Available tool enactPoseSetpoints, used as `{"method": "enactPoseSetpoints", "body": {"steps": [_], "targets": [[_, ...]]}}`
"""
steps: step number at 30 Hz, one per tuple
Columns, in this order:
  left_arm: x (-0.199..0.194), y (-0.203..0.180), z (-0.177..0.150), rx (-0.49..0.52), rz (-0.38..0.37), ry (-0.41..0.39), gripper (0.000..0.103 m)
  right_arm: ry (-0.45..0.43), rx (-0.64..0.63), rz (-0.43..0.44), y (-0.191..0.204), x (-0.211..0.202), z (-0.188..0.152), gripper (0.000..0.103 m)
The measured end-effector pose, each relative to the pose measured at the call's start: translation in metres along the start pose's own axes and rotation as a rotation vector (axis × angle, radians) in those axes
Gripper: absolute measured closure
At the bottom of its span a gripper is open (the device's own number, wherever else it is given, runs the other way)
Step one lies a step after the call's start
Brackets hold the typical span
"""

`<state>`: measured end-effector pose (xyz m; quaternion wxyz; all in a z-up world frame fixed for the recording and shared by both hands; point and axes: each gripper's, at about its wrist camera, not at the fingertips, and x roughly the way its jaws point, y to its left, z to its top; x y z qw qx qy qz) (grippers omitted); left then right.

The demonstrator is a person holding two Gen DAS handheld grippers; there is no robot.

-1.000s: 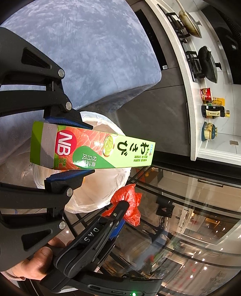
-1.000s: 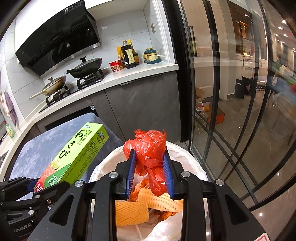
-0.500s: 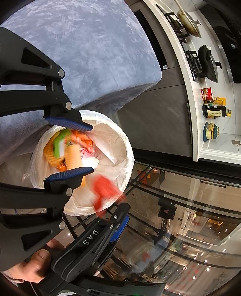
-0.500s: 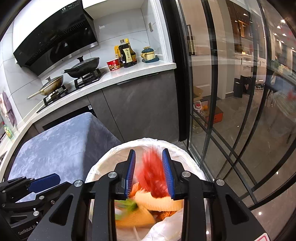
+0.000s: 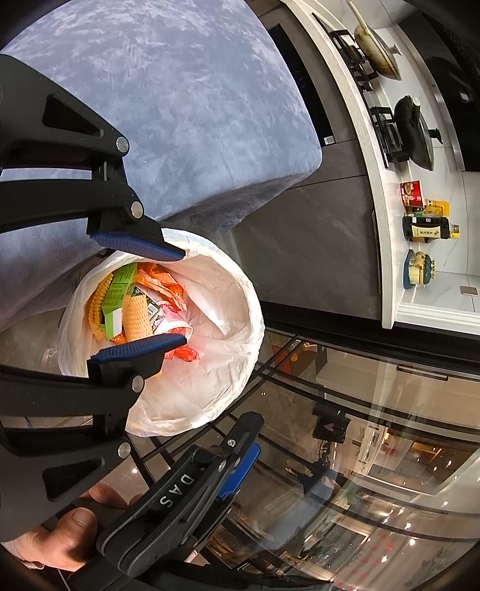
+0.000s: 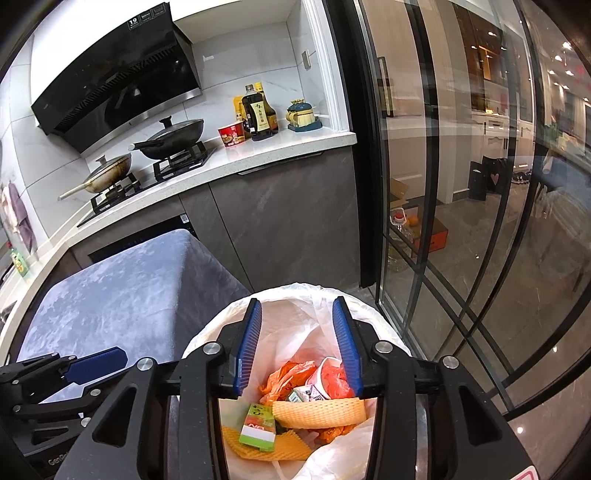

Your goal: Collect trash

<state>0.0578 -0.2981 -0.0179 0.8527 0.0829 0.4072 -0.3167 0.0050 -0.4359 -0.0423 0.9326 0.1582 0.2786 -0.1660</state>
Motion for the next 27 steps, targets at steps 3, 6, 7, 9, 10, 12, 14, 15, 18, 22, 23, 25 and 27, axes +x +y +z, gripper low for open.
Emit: {"method": "enactPoseSetpoints", "body": {"steps": [3, 6, 7, 9, 10, 12, 14, 15, 18, 22, 23, 25, 27], "targets": [[0.000, 0.001, 0.000, -0.001, 0.003, 0.000, 0.064, -0.004, -0.005, -0.001, 0.001, -0.001, 0.000, 0.058], [-0.001, 0.001, -0.001, -0.002, 0.007, -0.002, 0.063, -0.003, -0.005, 0.000, 0.002, -0.002, 0.000, 0.057], [-0.002, 0.001, -0.001, -0.004, 0.008, -0.002, 0.063, -0.003, -0.005, 0.000, 0.002, -0.002, -0.001, 0.056], [-0.003, 0.002, -0.001, -0.006, 0.010, -0.003, 0.063, -0.003, -0.006, -0.002, 0.002, -0.002, -0.001, 0.055], [-0.003, 0.002, -0.001, -0.007, 0.010, -0.004, 0.062, -0.003, -0.006, -0.001, 0.002, -0.002, -0.001, 0.055], [-0.004, 0.003, -0.001, -0.007, 0.012, -0.006, 0.062, -0.003, -0.006, -0.002, 0.002, -0.002, -0.001, 0.055], [-0.005, 0.003, -0.001, -0.008, 0.015, -0.008, 0.061, -0.004, -0.007, -0.002, 0.003, -0.003, -0.001, 0.054], [-0.006, 0.002, -0.001, -0.008, 0.015, -0.009, 0.061, -0.004, -0.007, -0.002, 0.003, -0.004, -0.002, 0.054], [-0.008, 0.003, -0.002, -0.008, 0.022, -0.017, 0.056, -0.005, -0.009, -0.003, 0.003, -0.005, -0.003, 0.049], [-0.014, 0.002, -0.003, -0.008, 0.039, -0.031, 0.048, -0.008, -0.014, -0.002, 0.005, -0.012, -0.006, 0.046], [-0.015, 0.003, -0.003, -0.010, 0.040, -0.031, 0.048, -0.009, -0.014, -0.003, 0.005, -0.013, -0.007, 0.043], [-0.016, 0.004, -0.004, -0.018, 0.047, -0.031, 0.036, -0.009, -0.012, -0.001, 0.006, -0.018, -0.010, 0.039], [-0.019, 0.006, -0.006, -0.025, 0.070, -0.044, 0.025, -0.006, -0.015, -0.002, 0.006, -0.022, -0.012, 0.032]]}}
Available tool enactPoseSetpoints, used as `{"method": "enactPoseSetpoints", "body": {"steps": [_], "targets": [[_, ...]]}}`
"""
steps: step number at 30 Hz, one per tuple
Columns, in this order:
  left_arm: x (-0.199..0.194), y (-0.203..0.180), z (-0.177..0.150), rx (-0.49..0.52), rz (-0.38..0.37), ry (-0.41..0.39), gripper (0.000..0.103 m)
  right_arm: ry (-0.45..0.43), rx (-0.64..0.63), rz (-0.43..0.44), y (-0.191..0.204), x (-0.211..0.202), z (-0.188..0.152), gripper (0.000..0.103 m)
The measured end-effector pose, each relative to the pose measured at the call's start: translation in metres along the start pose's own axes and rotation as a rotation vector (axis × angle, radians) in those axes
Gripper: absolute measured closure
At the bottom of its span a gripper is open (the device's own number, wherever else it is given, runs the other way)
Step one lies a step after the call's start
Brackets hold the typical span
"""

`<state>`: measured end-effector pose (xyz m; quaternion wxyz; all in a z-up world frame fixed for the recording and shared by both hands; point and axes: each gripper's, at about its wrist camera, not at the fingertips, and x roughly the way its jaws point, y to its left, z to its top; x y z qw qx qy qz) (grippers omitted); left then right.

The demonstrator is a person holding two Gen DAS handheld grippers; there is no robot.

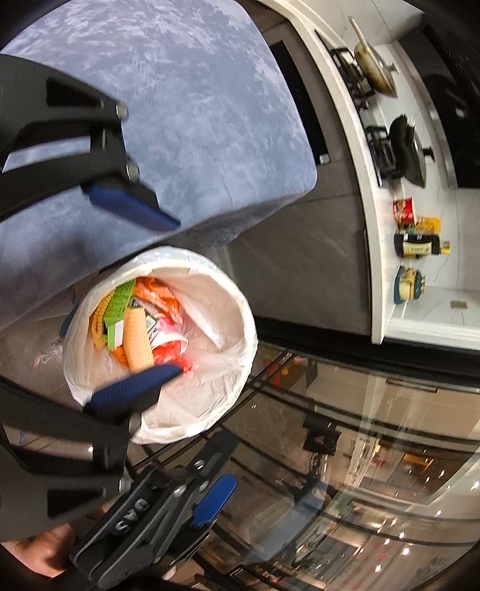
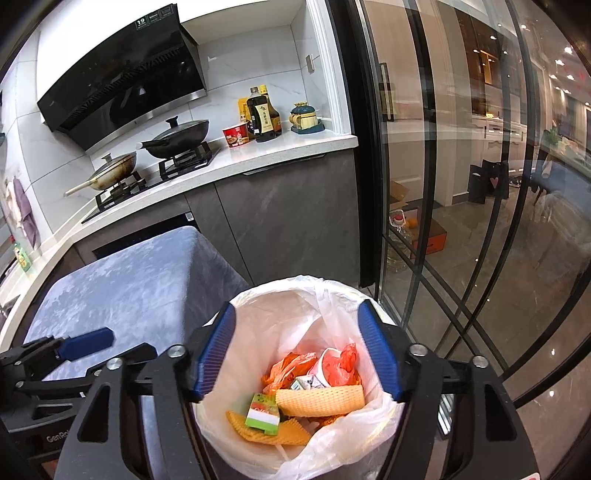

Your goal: Collect trash

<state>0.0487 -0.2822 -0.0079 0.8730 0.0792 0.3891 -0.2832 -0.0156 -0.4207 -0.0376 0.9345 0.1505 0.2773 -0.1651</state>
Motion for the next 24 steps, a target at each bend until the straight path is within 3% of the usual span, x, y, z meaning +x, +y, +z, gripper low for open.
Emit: {"method": "enactPoseSetpoints", "body": {"steps": [6, 11, 14, 24], "targets": [[-0.008, 0.004, -0.009, 0.006, 0.032, -0.004, 0.018, 0.013, -0.039, -0.037, 0.004, -0.012, -0.009, 0.020], [-0.014, 0.010, -0.019, 0.002, 0.053, 0.006, 0.015, 0.044, -0.031, -0.047, 0.000, -0.021, -0.018, 0.016], [-0.017, 0.012, -0.025, 0.000, 0.065, 0.009, 0.012, 0.062, -0.026, -0.050, -0.003, -0.026, -0.024, 0.006], [-0.023, 0.014, -0.038, -0.006, 0.080, 0.034, 0.009, 0.079, -0.036, -0.081, -0.007, -0.043, -0.032, 0.006]]}}
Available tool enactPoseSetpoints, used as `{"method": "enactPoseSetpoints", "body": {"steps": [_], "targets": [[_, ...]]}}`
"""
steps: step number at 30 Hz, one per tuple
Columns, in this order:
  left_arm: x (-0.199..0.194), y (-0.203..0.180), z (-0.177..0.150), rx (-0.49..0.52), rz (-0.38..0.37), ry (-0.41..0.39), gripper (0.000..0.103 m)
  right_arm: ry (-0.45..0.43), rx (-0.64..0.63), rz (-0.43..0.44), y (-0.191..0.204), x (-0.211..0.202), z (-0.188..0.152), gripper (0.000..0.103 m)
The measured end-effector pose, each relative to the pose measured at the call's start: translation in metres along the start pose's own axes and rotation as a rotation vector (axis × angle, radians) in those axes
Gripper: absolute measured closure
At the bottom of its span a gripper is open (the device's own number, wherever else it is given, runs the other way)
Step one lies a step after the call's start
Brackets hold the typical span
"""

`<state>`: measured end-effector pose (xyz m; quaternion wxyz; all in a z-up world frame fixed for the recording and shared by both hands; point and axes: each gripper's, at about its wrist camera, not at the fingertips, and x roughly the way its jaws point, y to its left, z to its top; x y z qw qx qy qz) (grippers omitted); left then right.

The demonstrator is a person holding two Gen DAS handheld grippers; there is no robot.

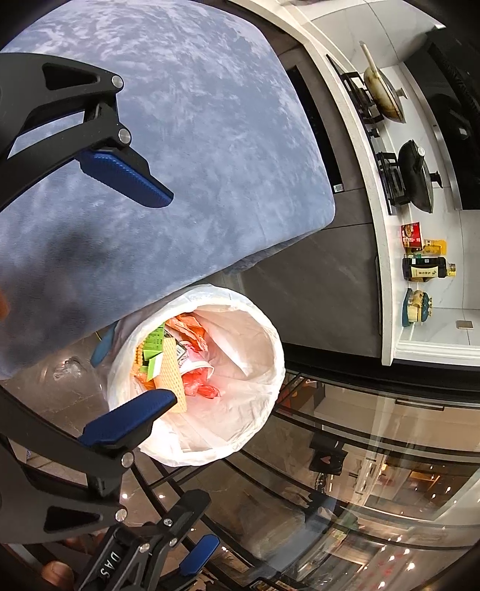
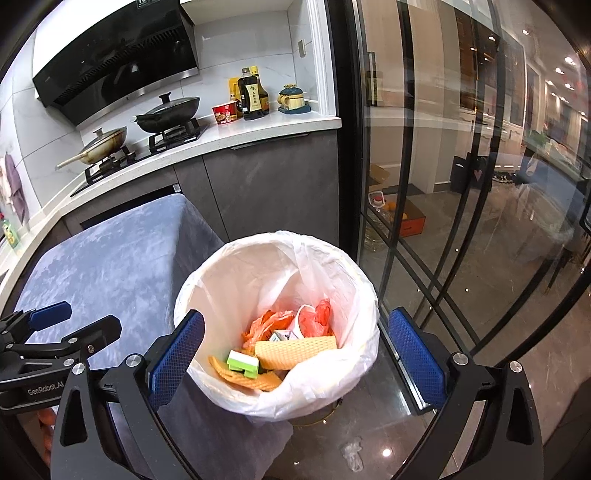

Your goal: Collect trash

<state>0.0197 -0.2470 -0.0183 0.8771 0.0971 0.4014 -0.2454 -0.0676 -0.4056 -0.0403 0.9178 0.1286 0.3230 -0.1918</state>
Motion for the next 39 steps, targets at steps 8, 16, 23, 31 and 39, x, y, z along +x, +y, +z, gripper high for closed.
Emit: {"method": "enactPoseSetpoints", "body": {"steps": [8, 16, 23, 31, 39], "targets": [[-0.002, -0.006, -0.007, 0.015, 0.011, 0.010, 0.009, 0.020, 0.002, -0.011, -0.005, -0.004, -0.007, 0.006], [-0.007, -0.003, -0.009, -0.003, 0.025, 0.003, 0.009, 0.023, -0.020, -0.010, -0.003, -0.005, -0.005, 0.006], [-0.008, -0.002, -0.009, -0.001, 0.039, 0.001, 0.009, 0.023, -0.036, 0.001, 0.003, -0.004, -0.006, 0.006], [-0.005, 0.002, -0.009, -0.014, 0.054, 0.015, 0.009, 0.029, -0.060, 0.016, 0.010, 0.002, -0.005, 0.006], [0.001, 0.008, -0.010, -0.026, 0.072, 0.028, 0.009, 0.047, -0.068, 0.033, 0.015, 0.012, -0.006, 0.006]]}}
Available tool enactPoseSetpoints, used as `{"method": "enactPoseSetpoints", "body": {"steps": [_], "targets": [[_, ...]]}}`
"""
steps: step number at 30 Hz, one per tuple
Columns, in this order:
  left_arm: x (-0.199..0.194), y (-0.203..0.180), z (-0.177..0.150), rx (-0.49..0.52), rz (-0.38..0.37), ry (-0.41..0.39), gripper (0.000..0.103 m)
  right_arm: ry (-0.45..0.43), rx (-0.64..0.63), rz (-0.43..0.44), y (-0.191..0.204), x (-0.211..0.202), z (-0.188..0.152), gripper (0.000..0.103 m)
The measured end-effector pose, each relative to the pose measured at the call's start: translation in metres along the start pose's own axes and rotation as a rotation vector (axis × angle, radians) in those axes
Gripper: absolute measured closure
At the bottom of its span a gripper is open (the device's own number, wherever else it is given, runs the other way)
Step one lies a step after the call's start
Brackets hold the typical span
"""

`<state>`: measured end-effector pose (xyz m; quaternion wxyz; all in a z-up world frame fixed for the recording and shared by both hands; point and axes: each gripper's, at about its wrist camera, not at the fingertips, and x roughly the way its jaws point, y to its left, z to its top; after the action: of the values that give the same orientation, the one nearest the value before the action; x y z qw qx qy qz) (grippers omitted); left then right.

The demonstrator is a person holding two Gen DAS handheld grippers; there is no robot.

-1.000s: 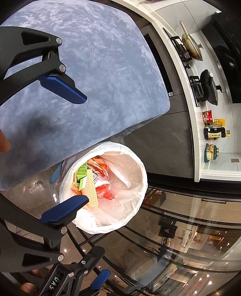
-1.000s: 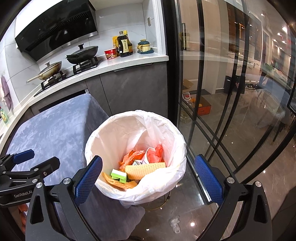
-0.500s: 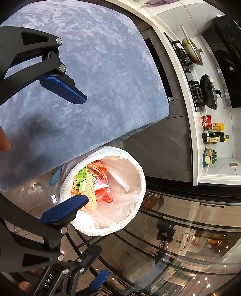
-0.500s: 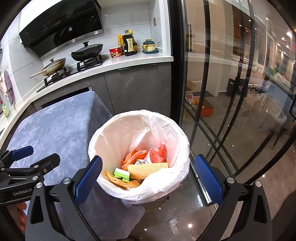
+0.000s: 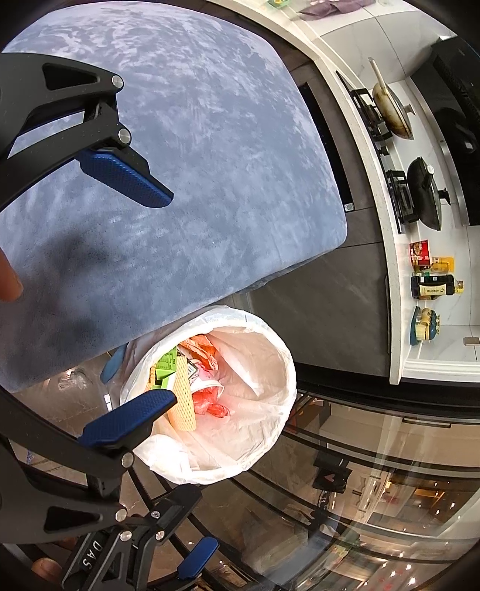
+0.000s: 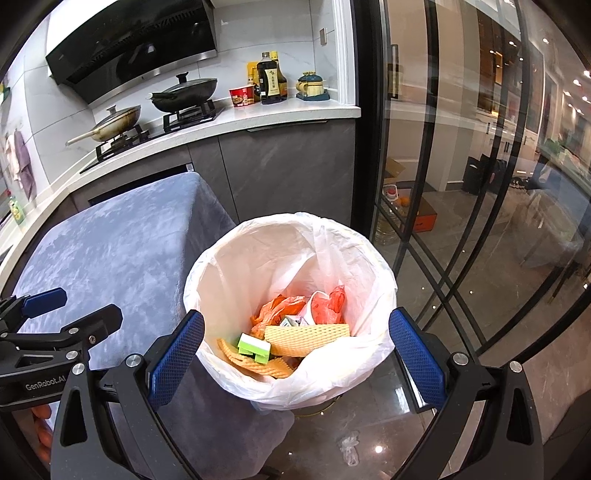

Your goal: Collect trash

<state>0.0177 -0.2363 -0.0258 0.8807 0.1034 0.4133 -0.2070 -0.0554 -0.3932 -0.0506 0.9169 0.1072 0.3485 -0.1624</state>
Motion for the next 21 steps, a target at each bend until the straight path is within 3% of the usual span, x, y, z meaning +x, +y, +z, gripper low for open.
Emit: {"method": "enactPoseSetpoints", "body": {"steps": [21], "targets": [[0.0057, -0.0018, -0.0062, -0.006, 0.014, 0.015, 0.009, 0.009, -0.004, 0.005, 0.0013, 0.0059, -0.0025, 0.006]]}}
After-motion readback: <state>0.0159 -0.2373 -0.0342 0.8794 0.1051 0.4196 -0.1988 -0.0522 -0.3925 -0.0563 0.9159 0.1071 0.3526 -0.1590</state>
